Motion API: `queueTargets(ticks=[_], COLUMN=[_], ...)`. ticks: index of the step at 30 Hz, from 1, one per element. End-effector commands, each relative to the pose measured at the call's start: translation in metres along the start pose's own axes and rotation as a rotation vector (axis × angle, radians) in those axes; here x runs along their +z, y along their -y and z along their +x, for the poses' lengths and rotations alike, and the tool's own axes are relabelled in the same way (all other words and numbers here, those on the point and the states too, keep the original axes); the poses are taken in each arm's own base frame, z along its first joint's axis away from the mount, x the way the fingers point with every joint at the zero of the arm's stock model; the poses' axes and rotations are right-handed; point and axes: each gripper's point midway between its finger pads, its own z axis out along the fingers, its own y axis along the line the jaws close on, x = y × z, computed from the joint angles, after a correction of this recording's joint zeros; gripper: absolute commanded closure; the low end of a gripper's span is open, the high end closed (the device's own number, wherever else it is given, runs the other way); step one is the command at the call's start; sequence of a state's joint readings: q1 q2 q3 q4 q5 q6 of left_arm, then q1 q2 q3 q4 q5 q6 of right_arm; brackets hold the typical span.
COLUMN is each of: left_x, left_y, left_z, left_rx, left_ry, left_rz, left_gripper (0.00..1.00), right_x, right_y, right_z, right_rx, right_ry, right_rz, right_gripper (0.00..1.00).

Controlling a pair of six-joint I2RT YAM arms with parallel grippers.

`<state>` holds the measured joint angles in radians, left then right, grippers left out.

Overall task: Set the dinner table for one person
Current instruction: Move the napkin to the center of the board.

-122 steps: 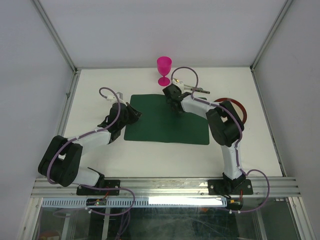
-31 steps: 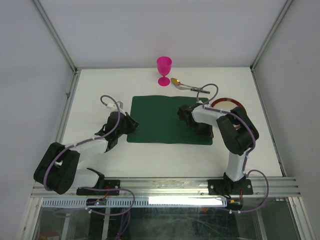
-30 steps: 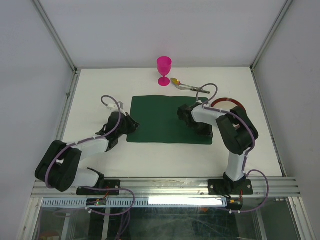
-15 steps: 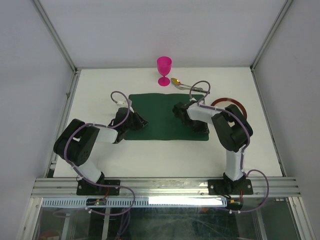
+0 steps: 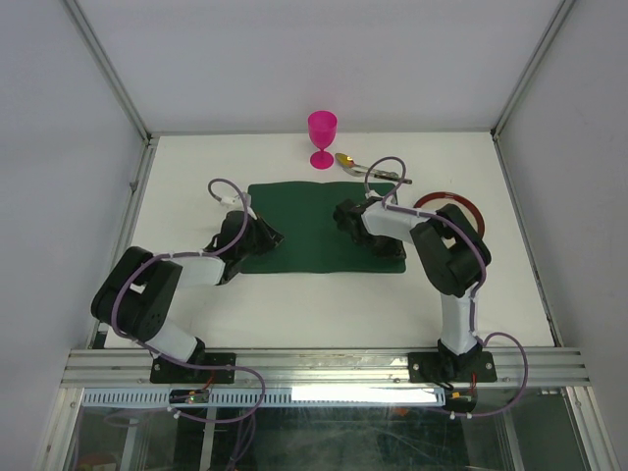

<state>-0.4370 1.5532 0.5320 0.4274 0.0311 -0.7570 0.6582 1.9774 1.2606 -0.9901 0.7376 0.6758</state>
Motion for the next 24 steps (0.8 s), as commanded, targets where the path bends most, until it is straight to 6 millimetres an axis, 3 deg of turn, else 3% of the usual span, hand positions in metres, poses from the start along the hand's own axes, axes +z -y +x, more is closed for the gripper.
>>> queueTargets(ticks=[1, 18, 24], left_x=[-0.005, -0.017, -0.031], left_y=[0.007, 0.017, 0.033], left_z=[-0.017, -0.029, -0.048], left_rx=[0.024, 0.03, 0.046], left_ry=[0.057, 0.087, 0.137], left_rz=[0.015, 0.028, 0.05], left_gripper=[1.0, 1.0, 1.0], right_x=[0.002, -0.019, -0.039], right_y=[-0.067, -0.047, -0.035], right_z=[-0.018, -0.034, -0.054], right_rx=[0.189, 0.214, 0.207], right_ry=[0.038, 0.092, 0.165], right_rz=[-0.2, -0.194, -0.213], right_gripper=[0.73, 0.72, 0.69])
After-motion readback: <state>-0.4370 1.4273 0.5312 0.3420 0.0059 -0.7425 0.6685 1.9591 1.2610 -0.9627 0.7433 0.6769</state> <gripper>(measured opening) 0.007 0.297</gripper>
